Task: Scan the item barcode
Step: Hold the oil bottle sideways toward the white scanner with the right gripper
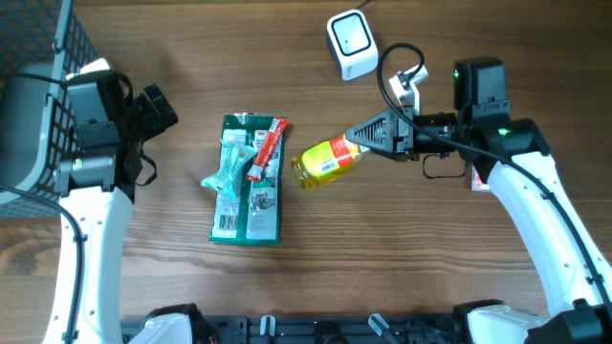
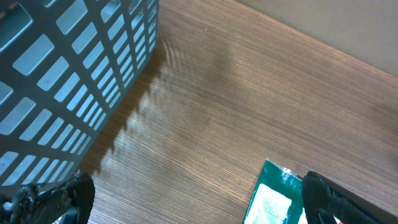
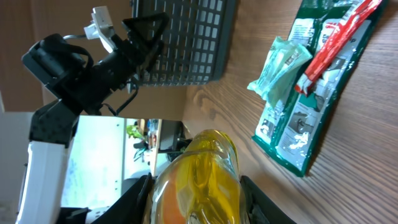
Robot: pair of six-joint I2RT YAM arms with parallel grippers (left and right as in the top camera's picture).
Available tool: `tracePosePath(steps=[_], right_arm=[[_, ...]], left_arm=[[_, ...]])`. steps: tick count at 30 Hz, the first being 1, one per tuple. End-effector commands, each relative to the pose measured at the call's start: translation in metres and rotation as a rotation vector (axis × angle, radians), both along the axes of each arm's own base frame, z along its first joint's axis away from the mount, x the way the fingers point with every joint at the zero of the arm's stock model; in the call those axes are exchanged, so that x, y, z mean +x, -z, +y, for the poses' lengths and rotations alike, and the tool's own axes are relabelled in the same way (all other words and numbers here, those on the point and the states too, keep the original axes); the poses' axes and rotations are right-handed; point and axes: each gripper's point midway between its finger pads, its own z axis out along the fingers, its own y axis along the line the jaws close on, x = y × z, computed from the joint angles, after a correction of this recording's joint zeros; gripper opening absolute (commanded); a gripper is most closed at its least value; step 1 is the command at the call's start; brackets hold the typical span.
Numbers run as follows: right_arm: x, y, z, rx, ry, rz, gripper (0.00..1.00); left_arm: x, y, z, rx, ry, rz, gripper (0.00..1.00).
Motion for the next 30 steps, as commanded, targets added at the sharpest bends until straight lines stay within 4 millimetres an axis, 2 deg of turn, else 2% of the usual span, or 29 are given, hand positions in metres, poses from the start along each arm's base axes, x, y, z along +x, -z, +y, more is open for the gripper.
tracePosePath(steps=[1, 18, 30], right_arm=[[-0.0060, -0.0215, 0.0038, 0.068, -0.041, -0.012, 0.04], [-0.0076, -0.0249, 0.0048, 0.086, -0.050, 0.000, 0.04], [-0.0032, -0.0203, 0.0034, 0.057, -0.026, -0.011, 0.04]], left_arm=[[0.0010, -0.0034, 0.0041, 0.014, -0.007, -0.006, 1.00], [0.0010, -0.0034, 0.0041, 0.014, -0.007, -0.006, 1.00], [0.0011, -0.0034, 0.0041, 0.014, -0.007, -0.006, 1.00]])
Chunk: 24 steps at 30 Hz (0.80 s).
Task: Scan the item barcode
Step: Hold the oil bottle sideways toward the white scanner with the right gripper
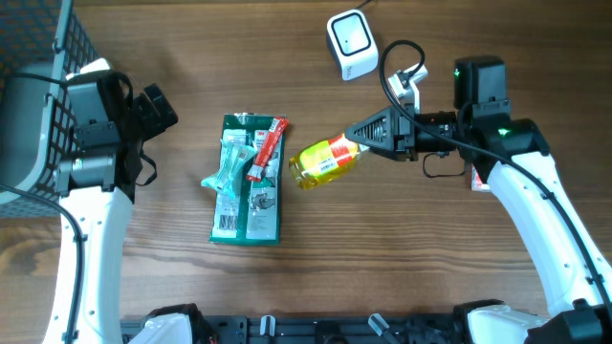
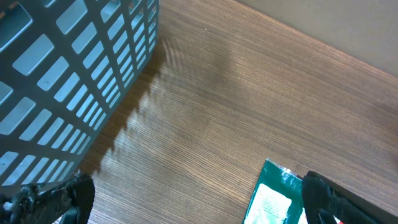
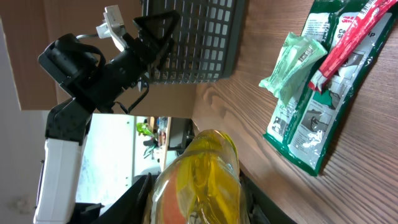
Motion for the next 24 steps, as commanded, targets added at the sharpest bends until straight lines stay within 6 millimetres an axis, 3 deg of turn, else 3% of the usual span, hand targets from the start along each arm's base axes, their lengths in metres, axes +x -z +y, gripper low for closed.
tracePosePath(steps=[1, 13, 16, 19, 22, 24], right_arm=[[-0.001, -0.013, 0.001, 0.018, -0.008, -0.031, 0.04], [0.013, 0.002, -0.005, -0.078, 0.070, -0.047, 0.04], [0.026, 0.029, -0.016, -0.249, 0.159, -0.087, 0.04], [0.039, 0.072, -0.046, -0.555, 0.313, -0.075, 0.04], [0.042, 0.095, -0.070, -0.778, 0.387, -0.108, 0.04], [0.047, 0.097, -0.077, -0.854, 0.384, -0.172, 0.04]], left_arm=[[0.001, -0.003, 0.004, 0.013, -0.007, -0.006, 1.00], [0.001, -0.003, 0.004, 0.013, -0.007, -0.006, 1.00], [0.001, -0.003, 0.004, 0.013, -0.007, -0.006, 1.00], [0.001, -0.003, 0.004, 0.014, -0.007, -0.006, 1.00], [0.001, -0.003, 0.004, 0.014, -0.007, -0.006, 1.00], [0.001, -0.003, 0.004, 0.014, -0.007, -0.006, 1.00]])
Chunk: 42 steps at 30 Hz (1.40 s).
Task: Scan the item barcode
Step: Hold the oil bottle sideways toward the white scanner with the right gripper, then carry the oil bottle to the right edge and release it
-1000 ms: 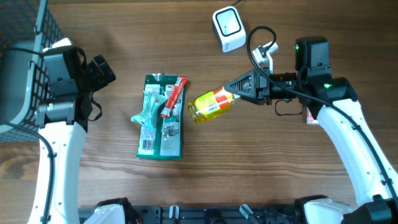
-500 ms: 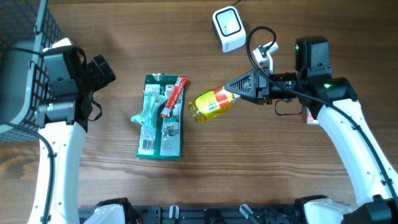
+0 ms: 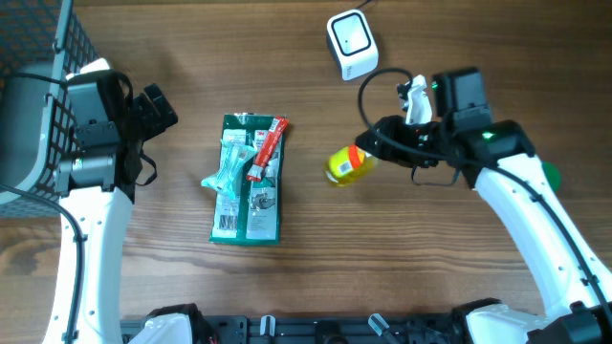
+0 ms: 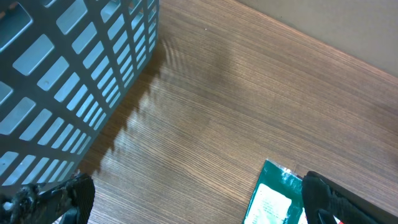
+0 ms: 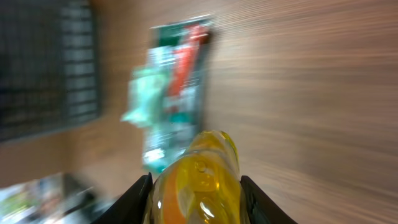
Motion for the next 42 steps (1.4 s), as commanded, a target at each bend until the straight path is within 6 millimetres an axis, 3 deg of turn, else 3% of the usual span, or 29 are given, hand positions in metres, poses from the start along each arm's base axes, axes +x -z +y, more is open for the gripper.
tracePosePath(steps=[1, 4, 11, 15, 20, 30, 33, 42], right_arm=[[0.025, 0.009, -0.042, -0.315, 0.088, -0.147, 0.04], [0.037, -0.015, -0.042, -0.326, 0.078, -0.216, 0.04], [0.060, -0.128, -0.043, -0.381, 0.039, -0.373, 0.04], [0.074, -0.154, -0.053, -0.501, 0.023, -0.392, 0.04], [0.117, -0.136, -0.059, -0.728, 0.005, -0.442, 0.04], [0.203, -0.074, -0.022, -1.035, 0.004, -0.566, 0.04], [0.223, -0.058, -0.011, -1.169, -0.006, -0.618, 0.04], [0.259, -0.042, 0.018, -1.499, 0.051, -0.761, 0.04]], left_arm=[[0.001, -0.003, 0.004, 0.013, -0.007, -0.006, 1.00], [0.001, -0.003, 0.004, 0.013, -0.007, -0.006, 1.00], [0.001, -0.003, 0.004, 0.013, -0.007, -0.006, 1.00], [0.001, -0.003, 0.004, 0.013, -0.007, -0.006, 1.00], [0.001, -0.003, 0.004, 0.014, -0.007, -0.006, 1.00], [0.001, -0.003, 0.004, 0.013, -0.007, -0.006, 1.00], [0.001, -0.003, 0.004, 0.013, -0.007, -0.006, 1.00], [0.001, -0.003, 0.004, 0.014, -0.007, -0.006, 1.00]])
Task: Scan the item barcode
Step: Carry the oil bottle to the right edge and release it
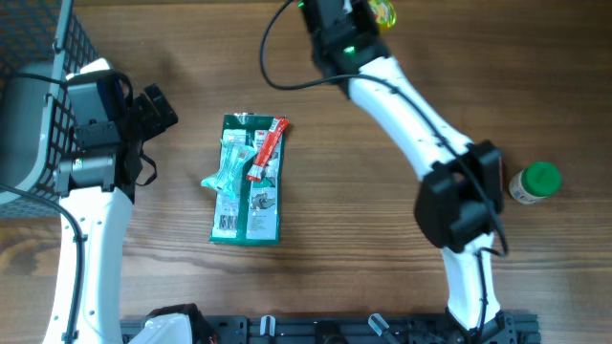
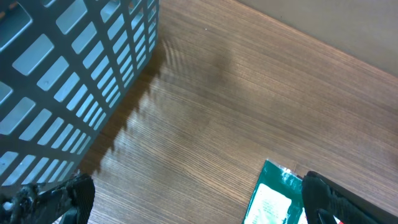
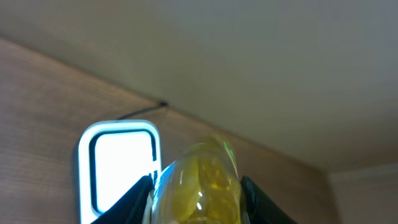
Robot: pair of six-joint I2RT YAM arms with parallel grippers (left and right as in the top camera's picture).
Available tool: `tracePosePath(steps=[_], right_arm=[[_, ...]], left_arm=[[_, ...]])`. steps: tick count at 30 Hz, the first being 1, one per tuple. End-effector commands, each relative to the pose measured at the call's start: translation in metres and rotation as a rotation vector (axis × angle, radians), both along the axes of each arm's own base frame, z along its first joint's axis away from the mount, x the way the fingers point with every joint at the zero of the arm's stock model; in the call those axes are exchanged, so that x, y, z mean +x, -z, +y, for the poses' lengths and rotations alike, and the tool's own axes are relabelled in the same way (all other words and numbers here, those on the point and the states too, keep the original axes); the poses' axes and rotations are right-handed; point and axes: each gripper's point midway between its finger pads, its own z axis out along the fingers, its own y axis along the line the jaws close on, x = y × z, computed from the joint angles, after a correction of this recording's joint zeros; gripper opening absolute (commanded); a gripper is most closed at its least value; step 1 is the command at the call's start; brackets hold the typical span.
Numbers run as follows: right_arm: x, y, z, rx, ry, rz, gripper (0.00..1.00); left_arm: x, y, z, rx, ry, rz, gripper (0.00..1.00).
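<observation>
A yellow bottle (image 3: 198,177) sits between the fingers of my right gripper (image 3: 196,200), which is shut on it. Just left of the bottle in the right wrist view is the white scanner (image 3: 121,169), its window lit. From overhead the right gripper (image 1: 366,11) and the bottle (image 1: 383,11) are at the table's far edge; the right arm covers the scanner there. My left gripper (image 2: 193,202) is open and holds nothing, over bare wood by the green packet (image 2: 273,198).
A green card packet (image 1: 247,179) with a red stick and a pale green sachet on it lies centre left. A green-lidded jar (image 1: 534,182) stands at the right. A dark mesh basket (image 2: 68,74) fills the far left corner.
My right gripper was over the middle of the table, right of the packet, with the bottle. Now it holds the bottle at the far edge beside the lit scanner. The green-lidded jar now shows.
The right gripper held the yellow bottle lying sideways just right of the green packet at the first two moments. Then the bottle was turned end-on over the same area. Now it is at the scanner. The left arm has stayed still, open.
</observation>
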Motion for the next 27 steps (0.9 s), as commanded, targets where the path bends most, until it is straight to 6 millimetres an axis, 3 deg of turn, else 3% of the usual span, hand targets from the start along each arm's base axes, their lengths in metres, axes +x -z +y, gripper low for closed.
tracePosePath(steps=[1, 10, 21, 27], right_arm=[[0.004, -0.002, -0.009, -0.223, 0.096, -0.050, 0.04], [0.008, 0.030, 0.002, -0.225, 0.107, -0.055, 0.04], [0.003, 0.040, 0.009, -0.037, 0.176, -0.119, 0.04], [0.000, 0.050, 0.007, -0.021, 0.190, -0.111, 0.04]], left_arm=[[0.001, -0.003, 0.004, 0.014, -0.007, -0.006, 1.00], [0.001, -0.003, 0.004, 0.013, -0.007, -0.006, 1.00], [0.001, -0.003, 0.004, 0.013, -0.007, -0.006, 1.00], [0.001, -0.003, 0.004, 0.013, -0.007, -0.006, 1.00]])
